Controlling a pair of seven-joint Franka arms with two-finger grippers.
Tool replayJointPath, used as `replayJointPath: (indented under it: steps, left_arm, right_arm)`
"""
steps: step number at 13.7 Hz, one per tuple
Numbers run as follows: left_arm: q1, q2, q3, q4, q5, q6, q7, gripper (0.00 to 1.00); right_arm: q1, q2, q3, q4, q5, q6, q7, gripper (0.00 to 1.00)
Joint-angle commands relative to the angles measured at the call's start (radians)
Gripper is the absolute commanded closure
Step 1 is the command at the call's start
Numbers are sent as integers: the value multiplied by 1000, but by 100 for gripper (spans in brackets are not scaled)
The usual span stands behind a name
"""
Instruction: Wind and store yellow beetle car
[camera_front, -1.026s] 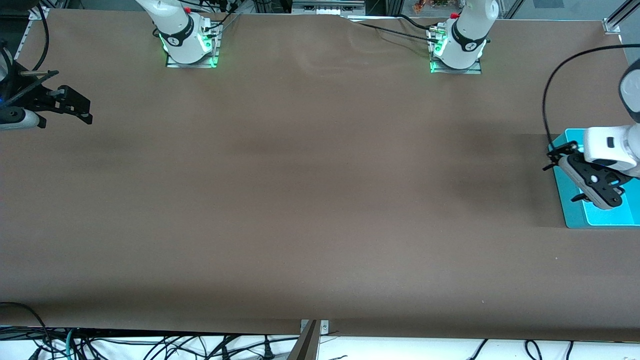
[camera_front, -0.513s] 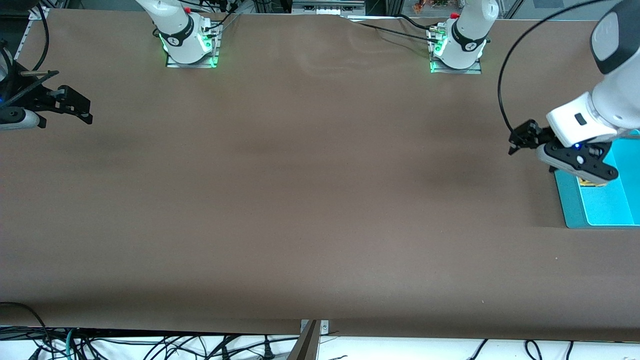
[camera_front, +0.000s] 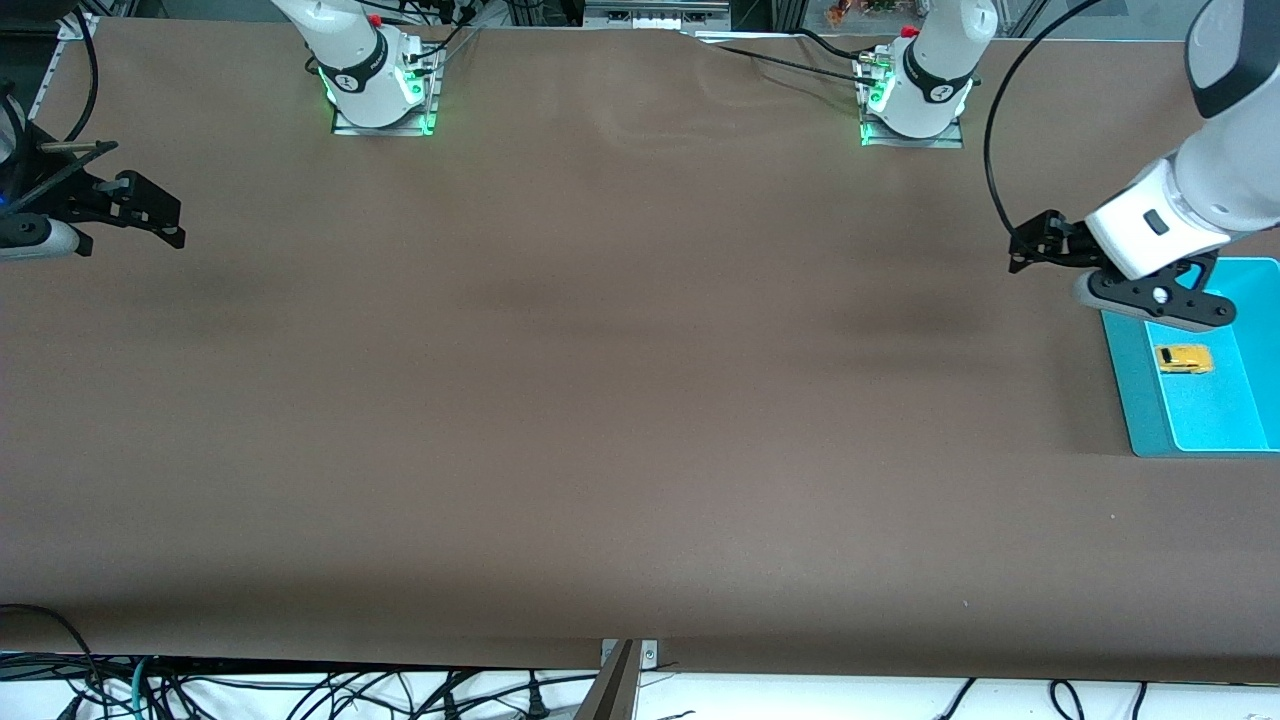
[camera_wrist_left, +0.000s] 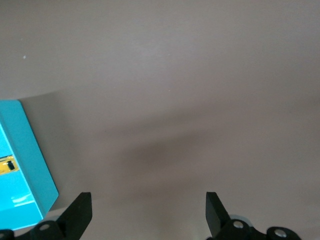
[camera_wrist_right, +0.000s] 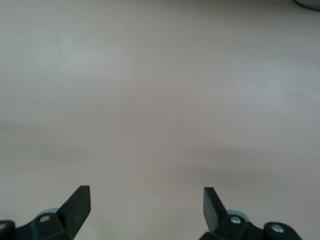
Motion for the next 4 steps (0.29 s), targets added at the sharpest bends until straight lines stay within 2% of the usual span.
replayJointPath:
  steps: [1, 3, 4]
  left_arm:
    - [3, -2, 17, 18, -5, -15, -3, 0]
    - [18, 0, 17, 18, -7, -13, -41, 0]
    - [29, -2, 17, 18, -11, -13, -122, 0]
  right_arm:
    - [4, 11, -1, 29, -6, -24, 15, 0]
    - [4, 11, -1, 29, -6, -23, 15, 0]
    - [4, 11, -1, 29, -6, -23, 15, 0]
